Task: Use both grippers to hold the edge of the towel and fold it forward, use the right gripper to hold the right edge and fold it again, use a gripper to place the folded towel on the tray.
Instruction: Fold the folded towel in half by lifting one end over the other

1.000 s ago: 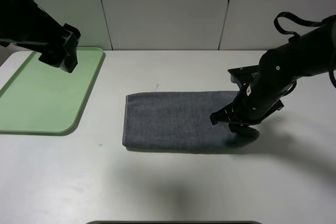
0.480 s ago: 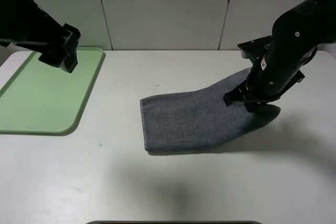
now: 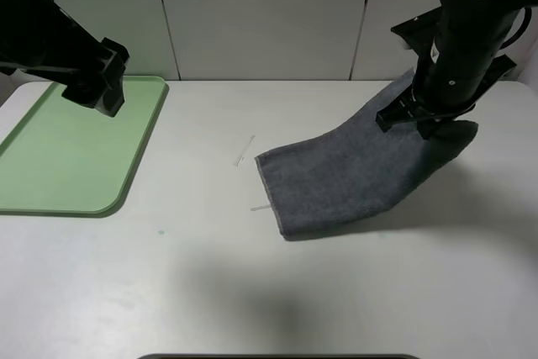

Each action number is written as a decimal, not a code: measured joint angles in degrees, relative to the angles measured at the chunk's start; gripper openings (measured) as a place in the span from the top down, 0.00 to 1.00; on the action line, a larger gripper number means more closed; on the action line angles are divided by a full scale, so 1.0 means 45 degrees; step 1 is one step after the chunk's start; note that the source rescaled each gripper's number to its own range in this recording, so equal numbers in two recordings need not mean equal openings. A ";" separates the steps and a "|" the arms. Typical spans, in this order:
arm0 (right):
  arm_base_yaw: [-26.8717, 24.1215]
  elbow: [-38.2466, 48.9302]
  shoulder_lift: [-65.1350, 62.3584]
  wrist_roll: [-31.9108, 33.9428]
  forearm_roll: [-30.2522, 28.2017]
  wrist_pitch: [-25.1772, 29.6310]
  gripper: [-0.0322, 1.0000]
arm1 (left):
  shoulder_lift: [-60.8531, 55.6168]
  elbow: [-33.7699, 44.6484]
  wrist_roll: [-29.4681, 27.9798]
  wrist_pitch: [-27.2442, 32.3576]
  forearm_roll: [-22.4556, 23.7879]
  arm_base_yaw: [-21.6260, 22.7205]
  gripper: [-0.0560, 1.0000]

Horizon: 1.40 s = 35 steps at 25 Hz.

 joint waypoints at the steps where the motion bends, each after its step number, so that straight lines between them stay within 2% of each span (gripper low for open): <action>1: 0.0000 -0.0169 0.0000 0.0000 -0.0068 0.0131 0.87 | 0.0000 0.0000 0.0000 0.0000 0.0000 0.0000 0.02; 5: 0.0000 -0.0611 0.0000 0.0000 0.0031 0.0365 0.87 | 0.0000 0.0000 0.0014 0.0000 0.0000 0.0000 0.02; 12: 0.0072 -0.0639 0.0000 0.0036 0.1370 0.0352 0.87 | 0.0000 0.0000 0.0014 0.0000 0.0000 0.0000 0.02; 22: 0.1878 -0.0639 0.0000 0.0044 0.2928 -0.0452 0.87 | 0.0000 0.0000 0.0014 0.0000 0.0000 0.0000 0.02; 35: 0.2182 -0.0639 0.0000 0.0050 0.3838 -0.0718 0.87 | 0.0000 0.0000 0.0014 0.0000 0.0000 0.0000 0.02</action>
